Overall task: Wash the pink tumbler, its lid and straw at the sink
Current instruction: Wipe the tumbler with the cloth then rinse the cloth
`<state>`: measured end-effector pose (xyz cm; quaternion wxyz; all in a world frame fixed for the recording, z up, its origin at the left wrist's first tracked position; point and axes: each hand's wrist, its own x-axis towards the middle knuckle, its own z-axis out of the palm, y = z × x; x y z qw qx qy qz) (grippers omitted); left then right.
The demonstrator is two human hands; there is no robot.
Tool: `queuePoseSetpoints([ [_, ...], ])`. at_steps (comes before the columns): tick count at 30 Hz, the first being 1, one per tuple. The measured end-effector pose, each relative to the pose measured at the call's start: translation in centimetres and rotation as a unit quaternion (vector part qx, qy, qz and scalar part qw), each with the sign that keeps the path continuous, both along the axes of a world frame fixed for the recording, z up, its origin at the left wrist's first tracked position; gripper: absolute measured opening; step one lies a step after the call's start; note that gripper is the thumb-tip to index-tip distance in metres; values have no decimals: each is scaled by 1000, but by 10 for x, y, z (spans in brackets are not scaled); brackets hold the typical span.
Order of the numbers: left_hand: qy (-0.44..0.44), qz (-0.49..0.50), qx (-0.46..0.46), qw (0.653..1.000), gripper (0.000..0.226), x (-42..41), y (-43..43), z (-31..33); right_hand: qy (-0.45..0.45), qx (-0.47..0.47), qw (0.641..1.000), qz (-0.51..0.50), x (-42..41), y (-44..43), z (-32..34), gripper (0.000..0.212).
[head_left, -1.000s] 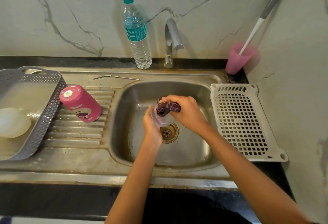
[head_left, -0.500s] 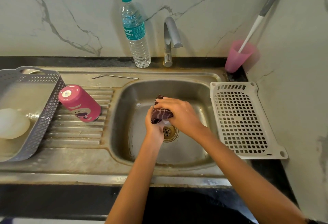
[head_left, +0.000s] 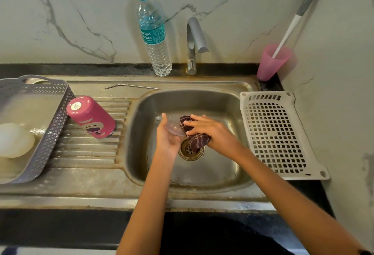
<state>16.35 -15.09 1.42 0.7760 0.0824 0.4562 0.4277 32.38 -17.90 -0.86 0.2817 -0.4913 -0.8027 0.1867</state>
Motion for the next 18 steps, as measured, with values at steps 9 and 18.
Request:
queuePoseSetpoints([
  [9,38,42,4,998,30,-3,0,-25,457,-286,783,-309,-16,2,19,23],
  [18,233,109,-32,966,31,10,2,-33,445,-358,770,-286,-21,1,29,53],
])
